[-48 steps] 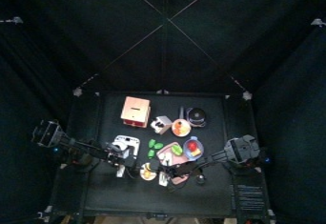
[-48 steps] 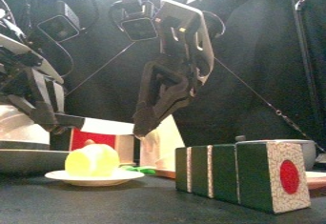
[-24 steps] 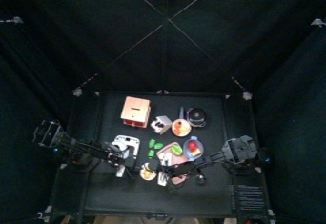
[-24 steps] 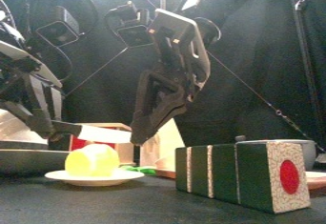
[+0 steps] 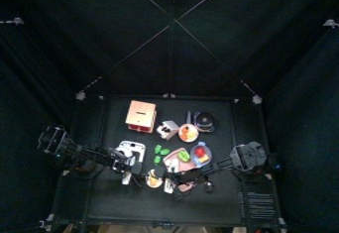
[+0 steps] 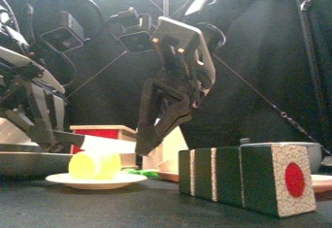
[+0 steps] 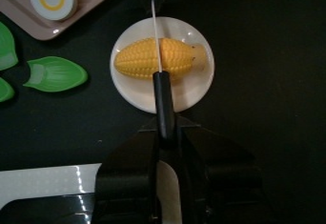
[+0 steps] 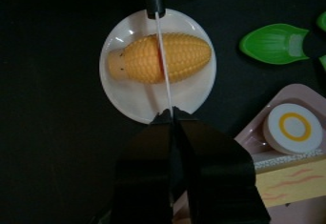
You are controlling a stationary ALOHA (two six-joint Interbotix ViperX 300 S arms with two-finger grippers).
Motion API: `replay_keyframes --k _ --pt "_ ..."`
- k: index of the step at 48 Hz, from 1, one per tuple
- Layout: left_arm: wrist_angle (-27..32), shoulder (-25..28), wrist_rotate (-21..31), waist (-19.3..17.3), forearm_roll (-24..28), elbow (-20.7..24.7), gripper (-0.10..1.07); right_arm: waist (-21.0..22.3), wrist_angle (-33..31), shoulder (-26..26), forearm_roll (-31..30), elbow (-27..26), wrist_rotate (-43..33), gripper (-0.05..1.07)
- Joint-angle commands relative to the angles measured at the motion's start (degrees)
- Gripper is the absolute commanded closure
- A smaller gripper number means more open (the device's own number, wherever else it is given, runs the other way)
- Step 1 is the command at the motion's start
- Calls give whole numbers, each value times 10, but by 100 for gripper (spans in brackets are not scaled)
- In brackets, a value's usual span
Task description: Cut corn
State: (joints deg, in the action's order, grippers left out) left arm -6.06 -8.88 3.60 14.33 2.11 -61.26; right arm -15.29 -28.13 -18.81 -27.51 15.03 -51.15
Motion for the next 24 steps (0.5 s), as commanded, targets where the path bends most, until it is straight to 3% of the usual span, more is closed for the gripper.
replay_keyframes --k 1,24 --pt "-1 4 -1 3 1 5 43 -1 -15 10 6 0 -2 92" --pt "-11 38 -2 4 3 25 43 0 -27 5 17 4 -2 92"
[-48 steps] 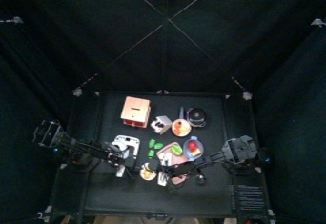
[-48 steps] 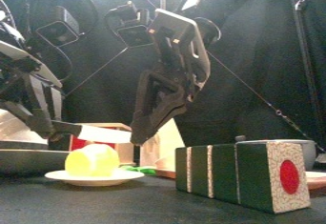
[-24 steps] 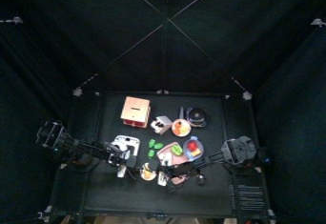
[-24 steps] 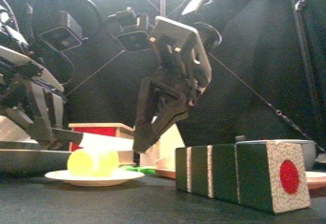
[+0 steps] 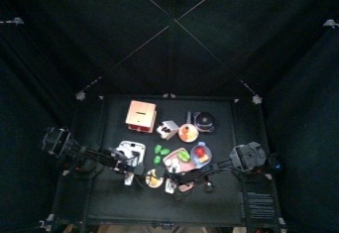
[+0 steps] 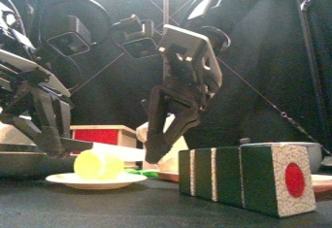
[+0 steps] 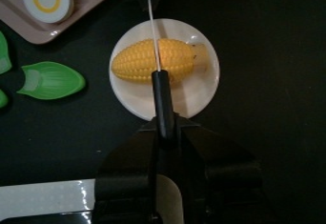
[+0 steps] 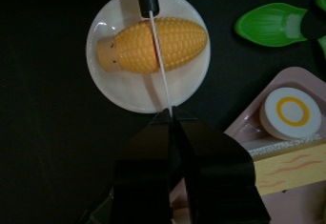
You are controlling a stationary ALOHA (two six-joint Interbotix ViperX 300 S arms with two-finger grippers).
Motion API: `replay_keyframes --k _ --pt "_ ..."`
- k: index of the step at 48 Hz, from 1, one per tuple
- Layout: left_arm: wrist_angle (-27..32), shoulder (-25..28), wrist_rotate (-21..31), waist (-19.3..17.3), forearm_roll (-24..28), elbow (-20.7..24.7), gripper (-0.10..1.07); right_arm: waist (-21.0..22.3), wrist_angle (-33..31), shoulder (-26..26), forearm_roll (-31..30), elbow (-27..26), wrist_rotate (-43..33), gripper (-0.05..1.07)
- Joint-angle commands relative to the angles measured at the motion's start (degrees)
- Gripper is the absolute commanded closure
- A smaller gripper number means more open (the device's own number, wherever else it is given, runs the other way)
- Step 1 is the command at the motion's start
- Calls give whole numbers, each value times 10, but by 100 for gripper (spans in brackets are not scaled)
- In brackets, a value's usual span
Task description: Cut corn
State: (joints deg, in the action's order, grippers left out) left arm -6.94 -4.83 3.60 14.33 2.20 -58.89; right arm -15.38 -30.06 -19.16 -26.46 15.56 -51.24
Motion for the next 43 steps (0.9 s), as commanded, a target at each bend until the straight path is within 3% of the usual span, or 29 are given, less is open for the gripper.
replay_keyframes --k 1,43 --pt "-4 -3 -2 3 2 2 43 1 -7 9 7 -1 -1 92" --pt "-25 18 -1 3 13 -3 43 11 -8 -1 23 1 -1 92"
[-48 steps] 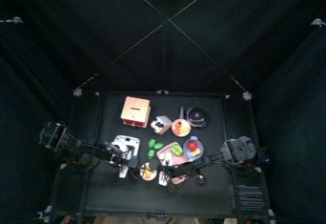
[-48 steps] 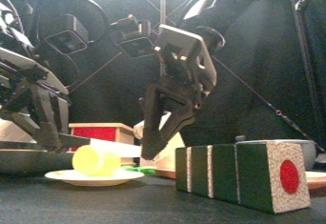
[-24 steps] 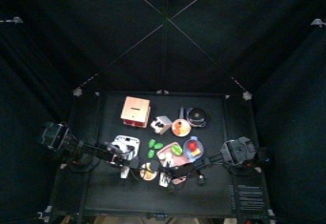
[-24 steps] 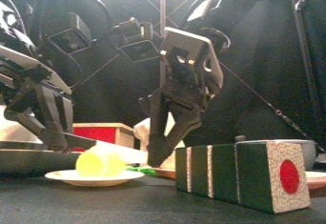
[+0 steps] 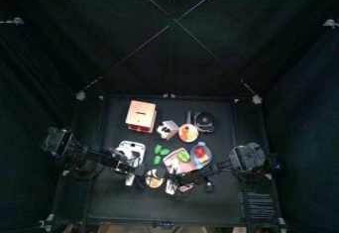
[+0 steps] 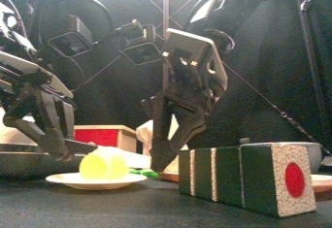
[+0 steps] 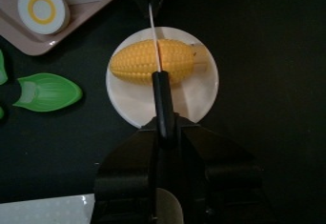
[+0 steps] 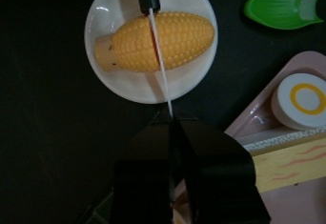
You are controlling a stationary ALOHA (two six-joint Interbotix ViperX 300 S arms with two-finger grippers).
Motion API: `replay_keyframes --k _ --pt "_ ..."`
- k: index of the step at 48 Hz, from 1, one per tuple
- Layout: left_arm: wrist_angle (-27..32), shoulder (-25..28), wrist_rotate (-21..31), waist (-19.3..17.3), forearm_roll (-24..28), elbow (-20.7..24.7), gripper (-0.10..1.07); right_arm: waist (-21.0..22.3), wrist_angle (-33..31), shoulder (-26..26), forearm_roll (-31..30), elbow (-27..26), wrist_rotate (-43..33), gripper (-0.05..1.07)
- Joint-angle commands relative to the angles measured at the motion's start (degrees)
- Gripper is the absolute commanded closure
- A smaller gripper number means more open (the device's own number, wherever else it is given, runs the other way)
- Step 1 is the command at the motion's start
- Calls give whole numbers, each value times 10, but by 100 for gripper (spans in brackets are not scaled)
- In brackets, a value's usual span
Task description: Cut corn
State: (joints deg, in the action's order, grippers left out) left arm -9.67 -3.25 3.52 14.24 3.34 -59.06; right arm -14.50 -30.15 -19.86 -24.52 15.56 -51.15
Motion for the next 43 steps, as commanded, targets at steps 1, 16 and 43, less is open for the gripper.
replay_keyframes --k 1,16,43 --pt "2 3 0 4 2 -1 43 3 -7 6 4 1 -2 92" --pt "2 15 0 4 2 1 43 8 -7 1 14 1 -1 92" --pt "2 9 -1 4 3 3 43 8 -18 4 19 -3 1 92"
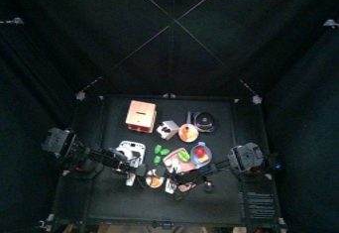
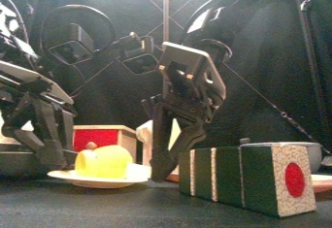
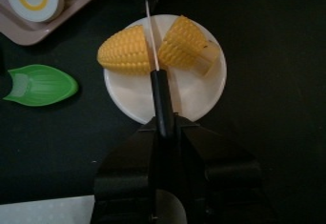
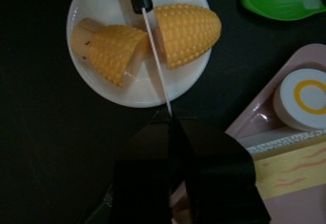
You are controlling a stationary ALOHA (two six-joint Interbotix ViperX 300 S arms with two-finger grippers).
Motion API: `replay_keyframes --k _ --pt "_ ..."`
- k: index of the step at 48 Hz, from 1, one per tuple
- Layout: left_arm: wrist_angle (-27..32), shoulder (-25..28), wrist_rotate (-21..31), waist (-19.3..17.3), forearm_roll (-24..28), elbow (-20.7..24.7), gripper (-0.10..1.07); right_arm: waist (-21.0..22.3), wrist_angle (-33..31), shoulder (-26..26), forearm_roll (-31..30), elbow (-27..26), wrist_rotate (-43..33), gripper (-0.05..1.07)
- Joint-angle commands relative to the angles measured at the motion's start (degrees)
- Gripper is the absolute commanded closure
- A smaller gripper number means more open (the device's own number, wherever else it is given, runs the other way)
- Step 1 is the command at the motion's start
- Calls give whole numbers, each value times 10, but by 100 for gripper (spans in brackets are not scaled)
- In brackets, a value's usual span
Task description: Cut corn
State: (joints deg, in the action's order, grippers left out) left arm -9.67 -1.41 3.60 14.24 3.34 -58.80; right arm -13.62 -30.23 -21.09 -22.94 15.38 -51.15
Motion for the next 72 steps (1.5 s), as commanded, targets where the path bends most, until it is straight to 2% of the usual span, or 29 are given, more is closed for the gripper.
replay_keyframes --k 1,10,29,37,48,53,57,72 --pt "2 -12 -3 4 4 0 43 -1 -20 18 3 -2 1 92" --pt "4 -47 -2 4 6 -1 43 -2 -57 30 -18 -8 -4 92" --pt "44 -119 -2 6 6 10 43 -3 -55 84 -69 0 -4 88" --pt "48 -130 -2 6 6 4 43 -3 -43 87 -69 5 -5 76" --pt "48 -132 0 6 5 -1 43 -3 -48 77 -65 3 -5 45" --pt "48 -132 2 6 2 -1 43 -4 -54 80 -69 2 -6 34" --pt "48 -132 2 8 -4 -4 43 -6 -54 83 -70 -3 -7 31" --pt "47 -134 0 8 -13 -3 43 -21 -63 108 -110 -2 -7 31"
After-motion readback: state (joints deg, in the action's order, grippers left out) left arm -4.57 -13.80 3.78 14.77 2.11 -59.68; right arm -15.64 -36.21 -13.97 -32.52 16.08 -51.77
